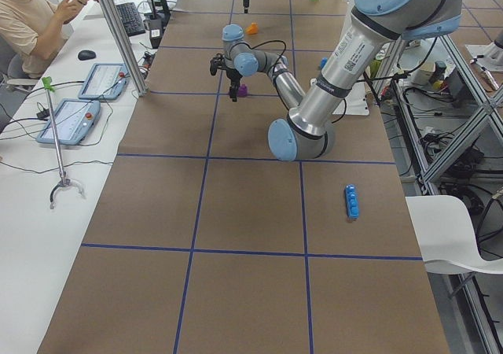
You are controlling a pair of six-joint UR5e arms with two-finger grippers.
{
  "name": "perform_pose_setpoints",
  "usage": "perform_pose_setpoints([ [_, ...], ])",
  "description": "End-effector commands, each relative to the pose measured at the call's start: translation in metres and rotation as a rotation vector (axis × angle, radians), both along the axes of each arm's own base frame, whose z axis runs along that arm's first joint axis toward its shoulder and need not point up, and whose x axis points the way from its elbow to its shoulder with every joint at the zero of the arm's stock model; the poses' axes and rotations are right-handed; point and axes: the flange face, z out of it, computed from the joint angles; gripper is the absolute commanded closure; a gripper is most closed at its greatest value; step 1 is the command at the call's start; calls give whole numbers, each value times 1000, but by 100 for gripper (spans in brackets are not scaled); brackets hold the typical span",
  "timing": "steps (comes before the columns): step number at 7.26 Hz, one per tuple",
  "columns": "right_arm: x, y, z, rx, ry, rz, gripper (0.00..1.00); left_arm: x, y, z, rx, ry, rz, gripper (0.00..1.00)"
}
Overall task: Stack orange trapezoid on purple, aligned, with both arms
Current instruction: 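Open the left gripper and withdraw it while the right gripper grasps the orange block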
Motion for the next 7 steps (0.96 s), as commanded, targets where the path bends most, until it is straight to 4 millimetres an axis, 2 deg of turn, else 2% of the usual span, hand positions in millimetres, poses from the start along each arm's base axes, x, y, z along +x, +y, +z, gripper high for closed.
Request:
perform_pose_setpoints([
  [1,-29,20,23,83,1,-61,0,-5,1,2,5,1,0,0],
  [3,-45,25,42,55,17,-97,0,-5,1,2,2,3,-3,0],
  [7,-60,28,64,25,33,-137,1,-7,2,0,1,6,-8,0],
])
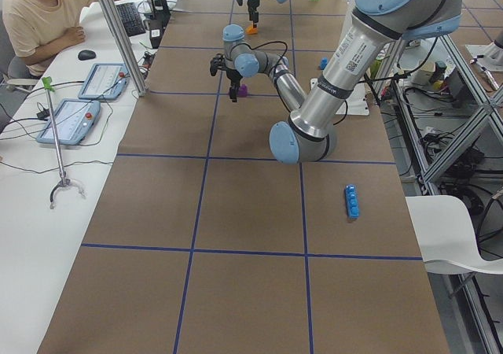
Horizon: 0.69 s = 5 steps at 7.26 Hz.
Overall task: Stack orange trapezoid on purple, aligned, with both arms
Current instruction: 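Open the left gripper and withdraw it while the right gripper grasps the orange block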
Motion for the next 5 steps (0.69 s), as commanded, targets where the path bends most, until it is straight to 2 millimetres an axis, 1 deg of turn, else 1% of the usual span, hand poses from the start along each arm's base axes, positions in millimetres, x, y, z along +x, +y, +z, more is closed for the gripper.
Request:
perform_pose_setpoints([
  [1,-8,4,7,-11,6,-20,30,0,0,0,0,1,-1,0],
  [2,-6,8,13,-20,12,-22,61,0,0,0,0,1,-3,0],
  [3,-5,8,12,-14,12,-27,90,0,0,0,-1,-1,-3,0],
  [4,-5,9,11,-5,7,-39,100,-1,-1,0,0,1,-4,0],
  [5,-7,6,-1,4,-12,-37,100,-12,-10,1,5,2,-14,0],
])
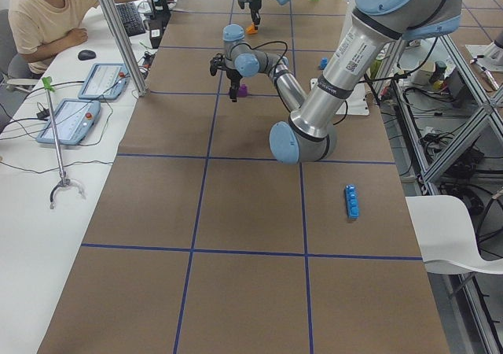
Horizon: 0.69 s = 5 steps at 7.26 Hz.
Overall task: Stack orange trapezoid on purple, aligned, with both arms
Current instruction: 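Lift the orange block with the right gripper and carry it over the purple block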
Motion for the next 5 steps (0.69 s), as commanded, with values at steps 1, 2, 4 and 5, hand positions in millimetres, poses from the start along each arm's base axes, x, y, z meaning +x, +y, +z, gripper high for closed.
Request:
perform_pose_setpoints([
  [1,-5,-6,-32,32,-35,5,100,-23,-3,15,3,-2,-15,0],
  [2,-15,-21,-69,14,-80,68,100,-46,10,39,47,-15,20,0],
  [4,-52,-56,-161,-94,-153,206,100,-90,28,93,76,-56,51,0],
  [5,-85,-65,-217,-142,-167,229,100,-114,37,115,77,-71,67,0],
])
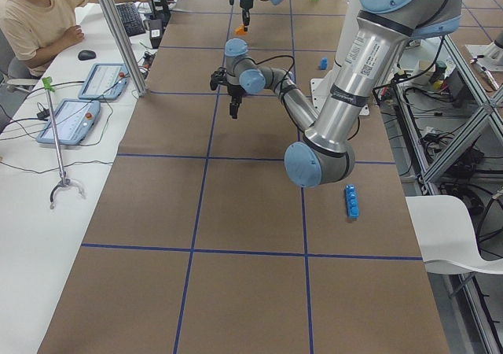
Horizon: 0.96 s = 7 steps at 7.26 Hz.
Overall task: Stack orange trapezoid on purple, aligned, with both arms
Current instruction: 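Lift the orange block with the right gripper and carry it over the purple block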
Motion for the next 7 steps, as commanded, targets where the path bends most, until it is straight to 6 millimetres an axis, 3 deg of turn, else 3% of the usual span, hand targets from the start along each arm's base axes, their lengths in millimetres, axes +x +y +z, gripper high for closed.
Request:
perform_pose_setpoints([
  [1,-66,-23,-126,-127,-43,72,100,-53,14,42,8,-18,41,0],
  [2,-113,-16,-186,-178,-28,99,100,-68,22,55,7,-28,46,0],
  [4,-215,13,-291,-246,23,219,100,-69,23,56,7,-30,45,0],
  [5,-265,12,-318,-308,34,268,100,-69,23,57,5,-32,47,0],
  [6,-299,6,-340,-323,51,305,100,-68,23,57,5,-33,46,0],
  [7,-311,6,-345,-320,61,307,100,-68,23,58,4,-34,46,0],
])
